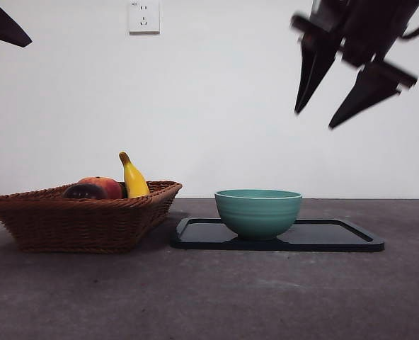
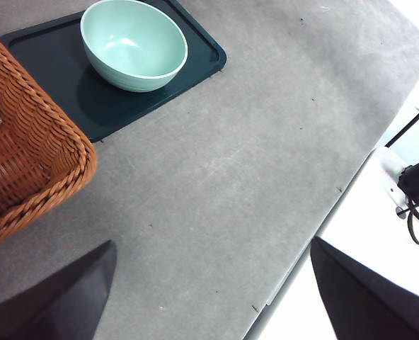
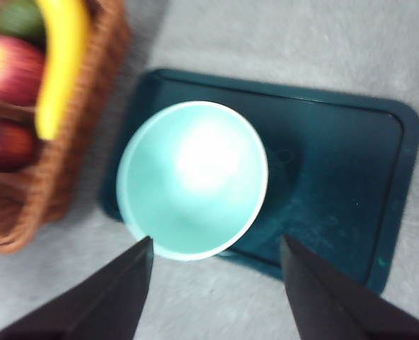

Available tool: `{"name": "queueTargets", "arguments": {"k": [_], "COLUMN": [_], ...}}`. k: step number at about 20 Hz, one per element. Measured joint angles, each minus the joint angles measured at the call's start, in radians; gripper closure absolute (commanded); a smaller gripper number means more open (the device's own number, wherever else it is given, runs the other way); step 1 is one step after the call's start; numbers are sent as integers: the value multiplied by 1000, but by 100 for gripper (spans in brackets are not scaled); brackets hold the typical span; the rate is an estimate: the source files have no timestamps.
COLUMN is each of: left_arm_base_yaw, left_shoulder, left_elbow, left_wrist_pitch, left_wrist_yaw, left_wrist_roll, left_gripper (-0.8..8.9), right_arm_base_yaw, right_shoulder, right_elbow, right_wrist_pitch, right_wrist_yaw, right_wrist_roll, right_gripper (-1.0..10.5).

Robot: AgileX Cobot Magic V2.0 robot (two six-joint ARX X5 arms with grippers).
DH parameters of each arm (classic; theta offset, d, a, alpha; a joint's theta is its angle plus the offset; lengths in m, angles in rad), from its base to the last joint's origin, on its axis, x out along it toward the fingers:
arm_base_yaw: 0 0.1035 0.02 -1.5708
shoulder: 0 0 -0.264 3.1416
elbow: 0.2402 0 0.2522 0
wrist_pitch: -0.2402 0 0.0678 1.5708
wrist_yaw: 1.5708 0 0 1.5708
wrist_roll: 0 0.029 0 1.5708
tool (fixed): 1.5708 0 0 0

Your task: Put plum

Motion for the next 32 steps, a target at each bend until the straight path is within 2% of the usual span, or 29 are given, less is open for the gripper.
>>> {"name": "queueTargets", "arguments": {"k": [11,17,19,21,29,32], "left_arm_base_yaw": [0,0,0,0,0,0], "left_shoulder": [0,0,0,0,0,0], "left_elbow": [0,0,0,0,0,0], "left_wrist_pitch": [0,0,0,0,0,-1], "left_wrist_yaw": [0,0,0,0,0,0], "left_wrist_roll": [0,0,0,0,0,0], "left_gripper": [377,377,377,377,377,377], "right_arm_base_yaw": [5,21,23,24,26,26], "right_shoulder": [246,311,331,334,330,251], "right_elbow": [2,3,3,3,10,12], "right_wrist_pitch": [144,193,200,221,239,237], "right_wrist_yaw": [23,48,52,66,79,93], "right_wrist_roll": [-19,-19,-19,-19,-20,-21], "right_gripper": [664,764,865,937,937,937]}}
